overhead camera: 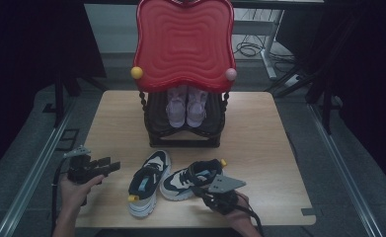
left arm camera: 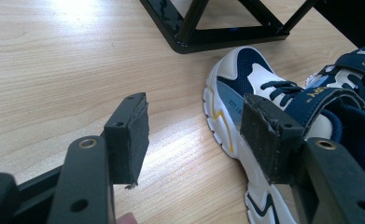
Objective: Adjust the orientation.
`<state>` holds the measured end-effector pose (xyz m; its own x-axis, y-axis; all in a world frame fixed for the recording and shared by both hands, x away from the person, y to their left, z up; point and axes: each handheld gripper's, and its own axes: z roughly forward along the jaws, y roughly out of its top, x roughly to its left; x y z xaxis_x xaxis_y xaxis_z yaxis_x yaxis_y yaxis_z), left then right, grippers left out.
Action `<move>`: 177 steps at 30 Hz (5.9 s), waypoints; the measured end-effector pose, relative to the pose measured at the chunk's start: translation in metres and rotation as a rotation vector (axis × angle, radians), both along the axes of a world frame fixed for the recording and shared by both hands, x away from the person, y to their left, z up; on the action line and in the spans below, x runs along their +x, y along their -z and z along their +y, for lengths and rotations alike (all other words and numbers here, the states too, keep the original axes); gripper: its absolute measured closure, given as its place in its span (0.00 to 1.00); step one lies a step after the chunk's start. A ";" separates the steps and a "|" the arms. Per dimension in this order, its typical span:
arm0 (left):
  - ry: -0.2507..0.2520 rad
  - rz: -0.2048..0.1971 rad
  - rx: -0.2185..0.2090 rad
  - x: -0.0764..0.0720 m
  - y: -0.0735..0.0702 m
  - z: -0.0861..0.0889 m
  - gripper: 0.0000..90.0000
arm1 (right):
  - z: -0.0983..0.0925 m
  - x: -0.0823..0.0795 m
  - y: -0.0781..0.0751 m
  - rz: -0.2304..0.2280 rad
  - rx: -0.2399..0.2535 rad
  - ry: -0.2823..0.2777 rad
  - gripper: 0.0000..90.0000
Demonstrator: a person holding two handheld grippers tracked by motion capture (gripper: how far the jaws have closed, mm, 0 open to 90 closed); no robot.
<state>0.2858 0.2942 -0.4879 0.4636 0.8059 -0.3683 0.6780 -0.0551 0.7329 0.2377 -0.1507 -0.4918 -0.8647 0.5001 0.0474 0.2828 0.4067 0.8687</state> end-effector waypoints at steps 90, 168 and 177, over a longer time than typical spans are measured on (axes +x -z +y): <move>0.029 0.036 0.004 0.003 0.009 -0.008 0.47 | -0.065 0.130 -0.014 0.169 -0.080 -0.133 0.99; 0.096 0.033 0.023 -0.002 0.002 -0.027 0.46 | -0.097 0.015 0.005 0.090 0.062 -0.063 0.99; 0.111 0.014 0.024 -0.006 -0.009 -0.031 0.46 | -0.101 0.020 -0.001 0.095 0.086 0.011 0.99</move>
<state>0.2800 0.2634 -0.4793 0.5453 0.7588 -0.3562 0.6770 -0.1481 0.7209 0.2574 -0.2516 -0.4910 -0.8486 0.5004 0.1718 0.3694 0.3277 0.8696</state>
